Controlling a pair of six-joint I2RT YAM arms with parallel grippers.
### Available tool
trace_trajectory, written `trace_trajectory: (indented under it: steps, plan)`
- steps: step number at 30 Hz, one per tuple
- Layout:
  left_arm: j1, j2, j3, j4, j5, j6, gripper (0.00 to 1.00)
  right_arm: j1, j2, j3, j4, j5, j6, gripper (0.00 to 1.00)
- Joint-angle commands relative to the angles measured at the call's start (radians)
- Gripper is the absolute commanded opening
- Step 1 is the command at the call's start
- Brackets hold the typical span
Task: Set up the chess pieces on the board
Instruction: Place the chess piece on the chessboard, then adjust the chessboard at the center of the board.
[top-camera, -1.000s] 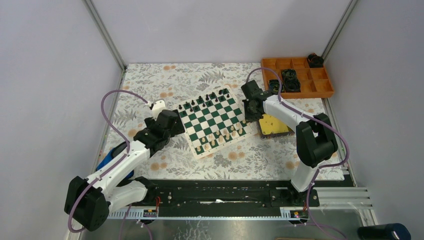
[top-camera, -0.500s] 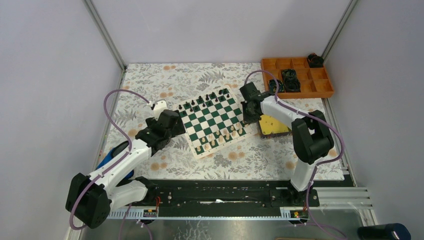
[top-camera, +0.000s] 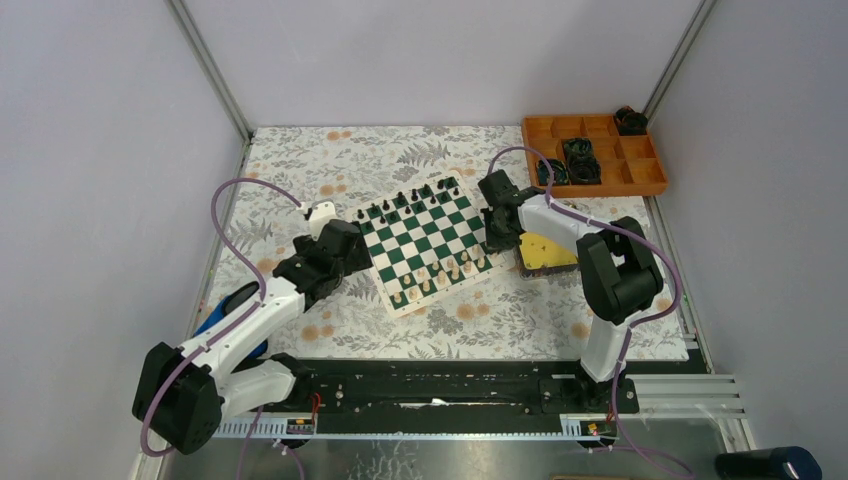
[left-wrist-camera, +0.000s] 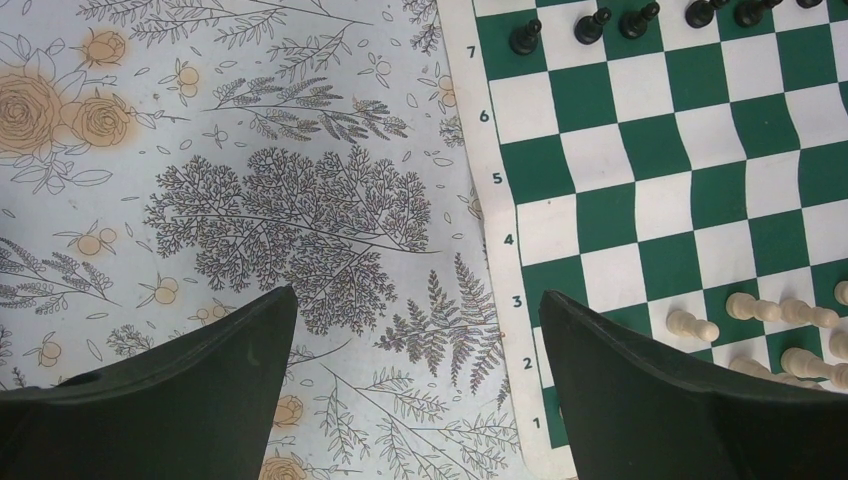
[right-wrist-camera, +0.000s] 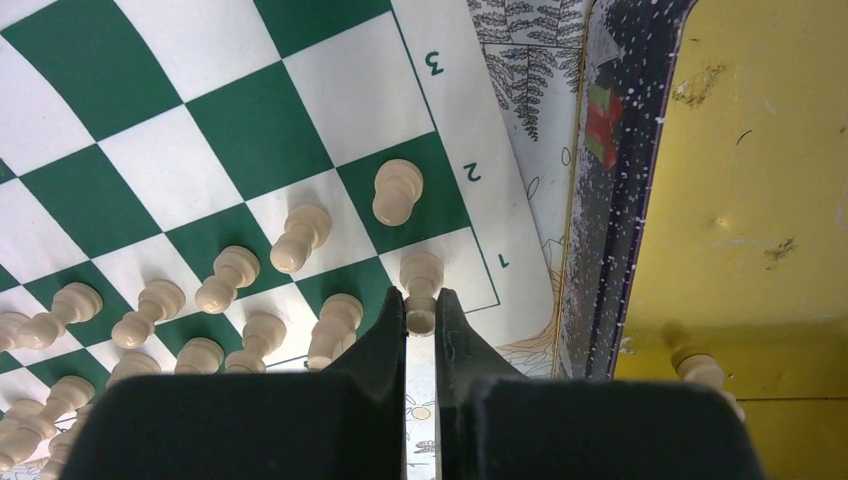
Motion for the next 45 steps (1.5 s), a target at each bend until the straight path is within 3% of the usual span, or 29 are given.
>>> trace_trajectory:
  steps: [1,7,14,18,36,45]
  plan:
    - [-0.006,0.008,0.008,0.037,-0.002,0.001,0.99,0.009,0.003,-0.010,0.014,0.003,-0.015,0.00]
    - [-0.006,0.011,0.009,0.040,0.004,0.004,0.99,0.010,0.001,-0.012,0.010,0.002,-0.018,0.01]
    - [-0.006,0.013,0.010,0.041,0.008,0.006,0.99,0.010,-0.009,-0.016,0.011,-0.013,-0.026,0.28]
    - [-0.006,0.011,0.010,0.041,0.010,0.006,0.99,0.009,-0.030,-0.002,0.002,-0.016,-0.029,0.32]
    - [-0.006,0.030,0.010,0.041,0.022,0.013,0.99,0.009,-0.224,0.006,-0.071,0.042,-0.029,0.35]
    - [-0.006,0.040,0.013,0.041,0.025,0.019,0.99,-0.015,-0.200,-0.005,-0.063,0.161,-0.065,0.34]
